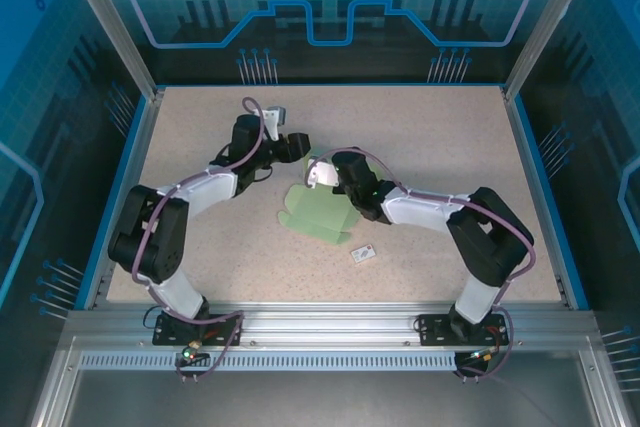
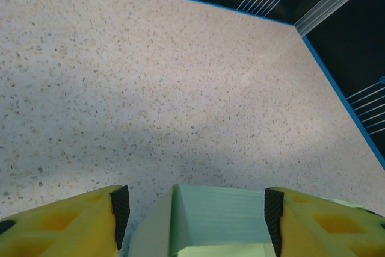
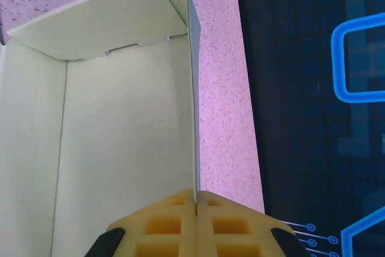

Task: Fold the paper box

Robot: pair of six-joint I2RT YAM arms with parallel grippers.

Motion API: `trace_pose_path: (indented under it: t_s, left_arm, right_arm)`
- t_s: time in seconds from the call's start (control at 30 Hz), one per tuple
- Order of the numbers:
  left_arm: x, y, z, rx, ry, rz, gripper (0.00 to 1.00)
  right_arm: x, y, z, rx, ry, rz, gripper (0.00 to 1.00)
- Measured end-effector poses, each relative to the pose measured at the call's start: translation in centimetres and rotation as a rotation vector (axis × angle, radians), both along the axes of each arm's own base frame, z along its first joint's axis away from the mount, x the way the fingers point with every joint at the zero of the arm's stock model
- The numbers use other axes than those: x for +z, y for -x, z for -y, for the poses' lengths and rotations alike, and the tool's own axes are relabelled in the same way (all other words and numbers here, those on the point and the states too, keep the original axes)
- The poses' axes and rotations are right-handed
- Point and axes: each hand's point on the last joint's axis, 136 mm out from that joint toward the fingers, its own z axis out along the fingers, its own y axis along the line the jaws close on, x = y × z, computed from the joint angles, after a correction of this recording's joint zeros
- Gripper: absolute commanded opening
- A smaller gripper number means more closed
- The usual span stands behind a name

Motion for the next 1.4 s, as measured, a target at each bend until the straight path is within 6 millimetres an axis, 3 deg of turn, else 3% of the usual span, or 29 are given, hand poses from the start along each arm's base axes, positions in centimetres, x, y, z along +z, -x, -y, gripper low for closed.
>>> trace_pose_path:
  t_s: [0.3, 0.87, 1.1, 1.4]
  left_arm:
    - [-4.1, 0.2, 0.4, -0.025, -0.026, -0.144, 0.52]
    - [-4.1, 0.1, 1.9, -0.069, 0.064, -0.168, 0.27]
    - [-4.2, 0.1, 1.9, -0.062, 0.074, -0.177, 0.23]
    - [-4.5, 0.2, 1.8, -0.063, 0.076, -0.167, 0.26]
  right_arm:
    - [0.0, -0.5, -0.2, -0.001, 0.009, 0.041, 0.0]
    - [-0.8, -0.2, 0.4, -0.017, 0.027, 0.042, 0.0]
    - [-0.9, -0.2, 0.4, -0.02, 0.027, 0.045, 0.0]
    - [-1.1, 0.0, 0.4, -0.022, 0.03, 0.05, 0.0]
